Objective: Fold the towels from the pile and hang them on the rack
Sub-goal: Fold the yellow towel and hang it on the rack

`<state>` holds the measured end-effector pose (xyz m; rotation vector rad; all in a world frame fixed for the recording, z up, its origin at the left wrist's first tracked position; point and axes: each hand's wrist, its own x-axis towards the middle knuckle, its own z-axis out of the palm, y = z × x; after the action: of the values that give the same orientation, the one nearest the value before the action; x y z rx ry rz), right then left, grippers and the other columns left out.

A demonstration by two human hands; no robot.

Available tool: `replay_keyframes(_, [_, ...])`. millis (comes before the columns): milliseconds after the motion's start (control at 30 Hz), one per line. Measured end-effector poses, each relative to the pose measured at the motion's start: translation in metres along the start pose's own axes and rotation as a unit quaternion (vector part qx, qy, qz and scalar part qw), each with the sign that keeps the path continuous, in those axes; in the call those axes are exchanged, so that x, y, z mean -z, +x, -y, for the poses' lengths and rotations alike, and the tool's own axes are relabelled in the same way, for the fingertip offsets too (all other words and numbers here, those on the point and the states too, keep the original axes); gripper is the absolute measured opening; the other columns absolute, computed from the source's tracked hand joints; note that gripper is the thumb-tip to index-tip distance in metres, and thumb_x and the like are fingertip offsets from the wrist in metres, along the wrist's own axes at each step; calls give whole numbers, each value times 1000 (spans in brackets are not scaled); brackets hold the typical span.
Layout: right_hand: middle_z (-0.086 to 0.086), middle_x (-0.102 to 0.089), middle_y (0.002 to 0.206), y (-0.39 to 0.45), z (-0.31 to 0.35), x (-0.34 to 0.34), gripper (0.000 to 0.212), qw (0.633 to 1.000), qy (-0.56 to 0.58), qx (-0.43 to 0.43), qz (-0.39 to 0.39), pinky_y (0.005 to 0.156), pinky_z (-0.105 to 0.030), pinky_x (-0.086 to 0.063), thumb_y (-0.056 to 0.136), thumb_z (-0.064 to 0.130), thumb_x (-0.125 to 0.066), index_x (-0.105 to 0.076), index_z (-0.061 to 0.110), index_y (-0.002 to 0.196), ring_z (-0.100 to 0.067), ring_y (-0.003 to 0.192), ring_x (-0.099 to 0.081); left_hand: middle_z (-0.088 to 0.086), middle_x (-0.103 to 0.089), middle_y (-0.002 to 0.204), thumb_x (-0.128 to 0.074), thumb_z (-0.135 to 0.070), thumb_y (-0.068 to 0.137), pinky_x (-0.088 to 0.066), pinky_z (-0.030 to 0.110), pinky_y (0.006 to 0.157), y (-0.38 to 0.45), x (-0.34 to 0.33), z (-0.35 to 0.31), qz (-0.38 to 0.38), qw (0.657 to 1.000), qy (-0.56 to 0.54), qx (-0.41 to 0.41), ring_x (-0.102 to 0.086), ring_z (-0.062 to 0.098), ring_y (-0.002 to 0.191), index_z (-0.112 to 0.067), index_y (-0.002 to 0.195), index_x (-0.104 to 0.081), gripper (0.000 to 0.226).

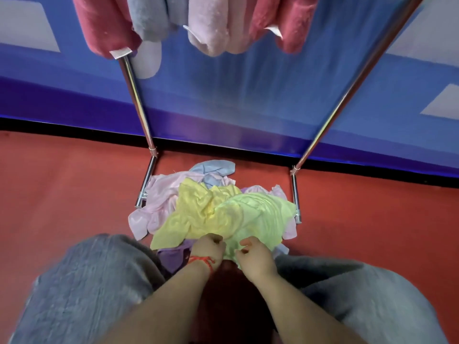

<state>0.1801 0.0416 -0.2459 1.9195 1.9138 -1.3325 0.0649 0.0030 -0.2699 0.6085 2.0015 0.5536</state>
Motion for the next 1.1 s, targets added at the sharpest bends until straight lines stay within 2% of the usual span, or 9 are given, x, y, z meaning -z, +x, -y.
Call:
replay_keyframes(100, [1, -61, 117, 17, -6, -15, 30, 999, -5, -27, 20, 83, -21, -45, 91, 24, -52, -53, 18, 120, -17, 104, -59, 9, -59, 127, -54, -19, 88, -36, 22, 98, 21, -5, 12, -3, 999, 35, 20, -53, 22, 120, -11, 122, -59, 35])
replay_keyframes(267, [1, -61, 119, 54, -1, -34, 32, 999, -19, -37, 22, 82, -19, -41, 90, 26, -54, -55, 17, 121, -16, 110, -57, 8, -54, 133, -49, -21, 92, -35, 23, 100, 56, -23, 26, 45, 996, 68, 36, -49, 22, 124, -11, 127, -52, 37])
replay_keyframes(433, [0, -61, 122, 105, 10, -41, 34, 998, -14, -34, 52, 83, -19, -39, 91, 27, -53, -53, 17, 124, -18, 114, -56, 12, -57, 129, -43, -24, 95, -38, 24, 93, 92, -38, 27, 67, 995, 72, 33, -52, 25, 120, -10, 127, -52, 37])
replay_keyframes(533, [-2, -59, 124, 137, 11, -39, 37, 997, 7, -57, 46, 84, -19, -38, 90, 25, -55, -52, 16, 125, -19, 115, -55, 10, -58, 128, -49, -25, 92, -38, 22, 92, 113, -43, 27, 81, 993, 72, 40, -53, 24, 120, -15, 129, -51, 38])
replay_keyframes(633, [-6, -62, 118, 167, 4, -43, 39, 989, 93, -118, 11, 84, -22, -41, 87, 22, -58, -54, 13, 124, -23, 108, -58, 8, -53, 134, -56, -23, 89, -37, 24, 98, 132, -51, 27, 108, 991, 62, 47, -49, 23, 124, -19, 135, -44, 47])
replay_keyframes(733, [-10, -62, 103, 190, -5, -56, 51, 953, 237, -187, 14, 76, -33, -47, 80, 23, -62, -48, 16, 129, -26, 88, -59, 6, -47, 140, -57, -23, 89, -35, 24, 99, 146, -57, 24, 114, 991, 19, 65, -45, 23, 127, -22, 140, -36, 56])
replay_keyframes(867, [-15, -62, 113, 204, -13, -68, 51, 934, 280, -214, 49, 87, -40, -52, 84, 20, -63, -44, 16, 130, -27, 96, -62, 3, -46, 140, -62, -23, 87, -34, 20, 96, 159, -64, 27, 127, 987, -22, 97, -46, 21, 127, -19, 141, -35, 60])
replay_keyframes(967, [-15, -61, 115, 206, -15, -73, 50, 927, 303, -218, 43, 79, -34, -51, 85, 17, -61, -43, 14, 132, -26, 92, -60, 7, -46, 140, -66, -11, 83, -36, 23, 101, 162, -69, 32, 134, 980, -85, 119, -47, 20, 126, -10, 139, -36, 63])
replay_keyframes(1100, [-19, -63, 114, 215, -23, -98, 80, 909, 348, -226, 40, 86, -46, -54, 52, 33, -65, -51, 11, 127, -33, 97, -64, 7, -54, 133, -65, -8, 80, -43, 31, 101, 160, -70, 34, 141, 976, -114, 120, -53, 21, 119, -10, 137, -39, 63])
